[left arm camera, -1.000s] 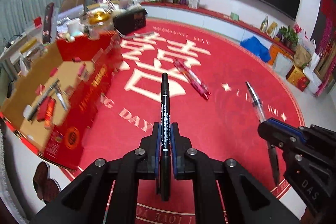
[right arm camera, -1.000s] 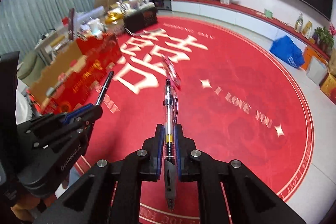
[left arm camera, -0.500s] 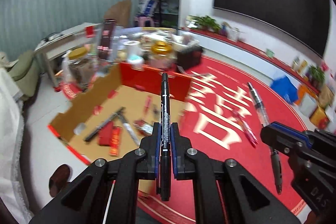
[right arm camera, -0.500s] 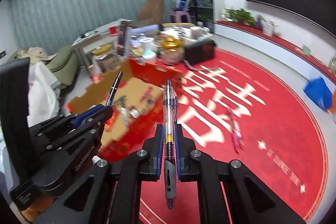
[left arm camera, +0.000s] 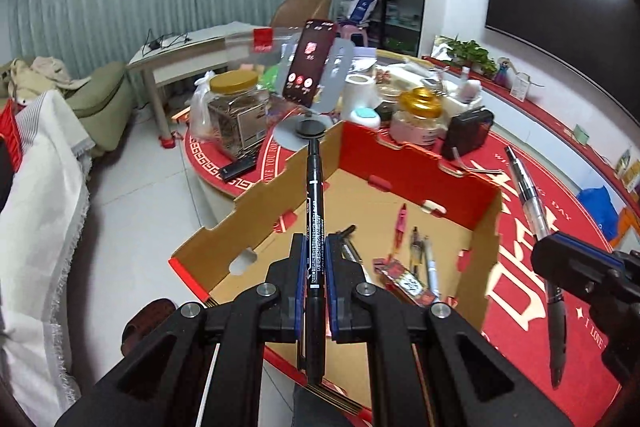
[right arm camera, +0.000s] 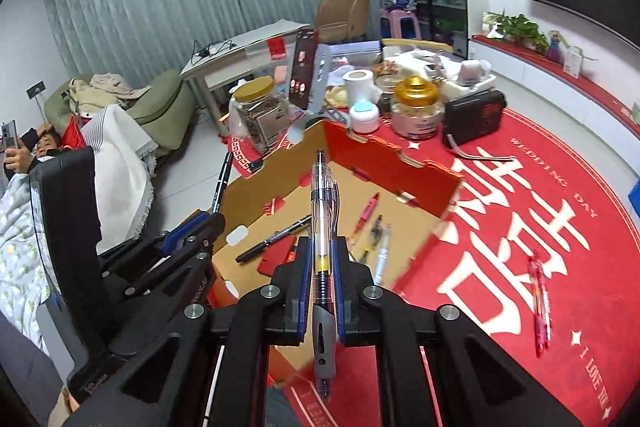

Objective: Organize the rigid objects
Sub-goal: 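Carry the black marker and clear pen over the cardboard box, then lower the marker and clear pen into the box and open both grippers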

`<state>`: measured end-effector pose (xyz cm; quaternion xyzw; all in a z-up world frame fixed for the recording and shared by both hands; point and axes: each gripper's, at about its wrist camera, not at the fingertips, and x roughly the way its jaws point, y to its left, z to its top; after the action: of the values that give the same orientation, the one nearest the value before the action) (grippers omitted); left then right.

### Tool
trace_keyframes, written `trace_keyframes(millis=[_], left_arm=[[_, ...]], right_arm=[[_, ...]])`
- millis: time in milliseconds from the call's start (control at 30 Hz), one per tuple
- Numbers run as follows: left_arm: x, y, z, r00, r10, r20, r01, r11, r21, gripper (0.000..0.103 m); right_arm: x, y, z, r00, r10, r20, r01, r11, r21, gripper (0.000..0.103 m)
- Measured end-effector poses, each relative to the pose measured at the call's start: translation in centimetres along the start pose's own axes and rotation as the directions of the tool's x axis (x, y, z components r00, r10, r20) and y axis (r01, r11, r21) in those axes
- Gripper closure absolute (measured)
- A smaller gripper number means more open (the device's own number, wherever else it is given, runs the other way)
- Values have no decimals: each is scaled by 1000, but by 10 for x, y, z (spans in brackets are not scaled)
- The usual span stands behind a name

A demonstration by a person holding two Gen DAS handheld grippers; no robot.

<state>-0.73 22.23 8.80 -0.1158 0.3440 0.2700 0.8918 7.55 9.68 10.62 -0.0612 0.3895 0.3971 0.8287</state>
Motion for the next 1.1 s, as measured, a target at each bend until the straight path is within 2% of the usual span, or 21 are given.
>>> trace_keyframes(millis=[367,1100], left_arm=[[23,5,-1,999,-15,-50,14,1000,-14,94],[50,-2,6,995,-28,-97,28,1000,6,94]], right_arm=[[27,2,2,999,-14,-50,14,1000,2,92],[61,-10,10,994,-35,-108,40,998,44,92]])
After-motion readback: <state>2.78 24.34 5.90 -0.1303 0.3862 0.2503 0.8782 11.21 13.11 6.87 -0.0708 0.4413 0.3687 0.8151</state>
